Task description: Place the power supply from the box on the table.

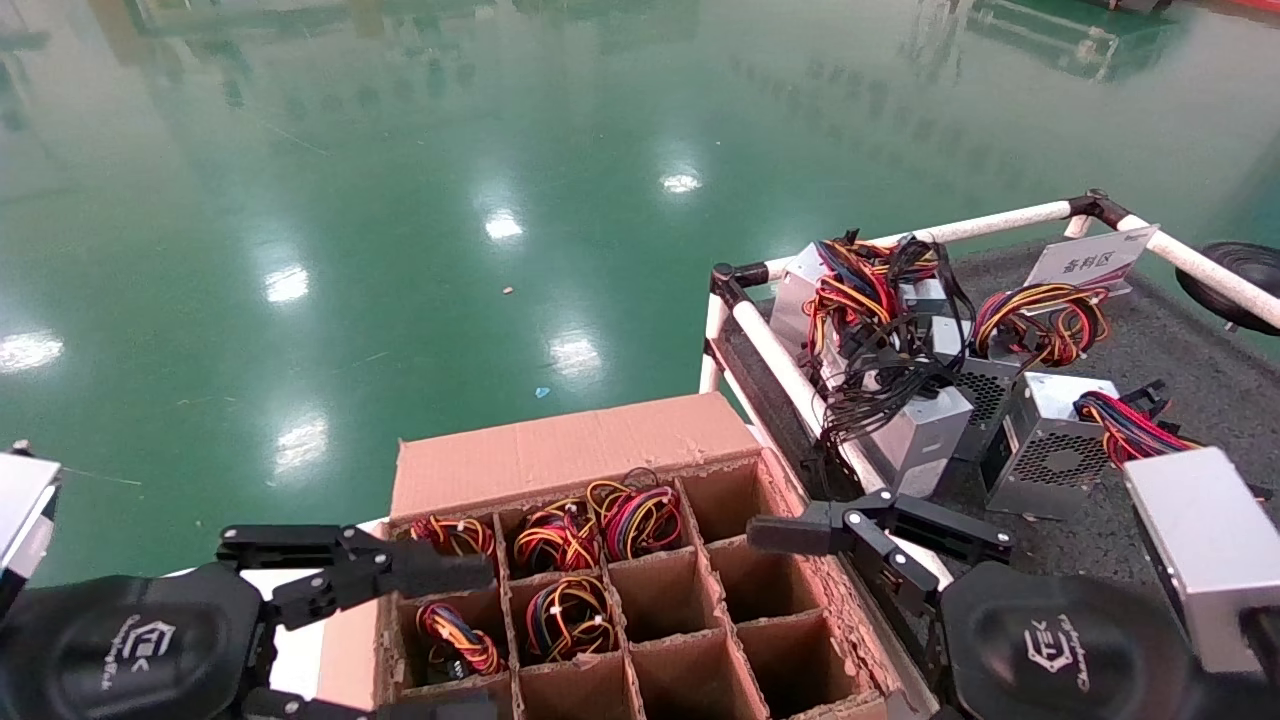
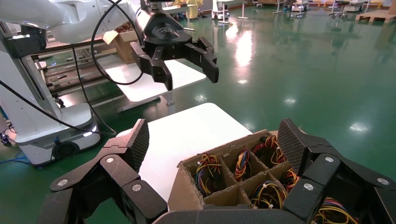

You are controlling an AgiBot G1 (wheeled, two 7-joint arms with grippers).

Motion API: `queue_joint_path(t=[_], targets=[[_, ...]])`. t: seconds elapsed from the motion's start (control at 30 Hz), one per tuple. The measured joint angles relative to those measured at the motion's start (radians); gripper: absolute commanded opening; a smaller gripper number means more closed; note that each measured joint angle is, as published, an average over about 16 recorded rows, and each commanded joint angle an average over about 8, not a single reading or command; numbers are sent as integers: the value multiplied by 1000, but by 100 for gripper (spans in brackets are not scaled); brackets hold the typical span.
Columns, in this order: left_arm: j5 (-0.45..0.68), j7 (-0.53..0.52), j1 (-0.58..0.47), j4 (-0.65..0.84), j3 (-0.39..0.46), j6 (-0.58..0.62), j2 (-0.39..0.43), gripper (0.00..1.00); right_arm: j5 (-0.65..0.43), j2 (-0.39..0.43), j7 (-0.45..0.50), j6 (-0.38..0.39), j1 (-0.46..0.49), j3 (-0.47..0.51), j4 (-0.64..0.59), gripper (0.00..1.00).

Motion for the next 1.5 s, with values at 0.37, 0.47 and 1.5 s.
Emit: queue_joint_path(t=[0.37, 0.47, 1.5], targets=[[0, 0, 0, 0, 0, 0, 0, 0, 0, 0, 0, 0, 0, 0, 0, 100], [0, 0, 0, 0, 0, 0, 0, 0, 0, 0, 0, 0, 0, 0, 0, 100], [0, 0, 0, 0, 0, 0, 0, 100, -226, -132, -112, 108, 42, -88, -126, 100]])
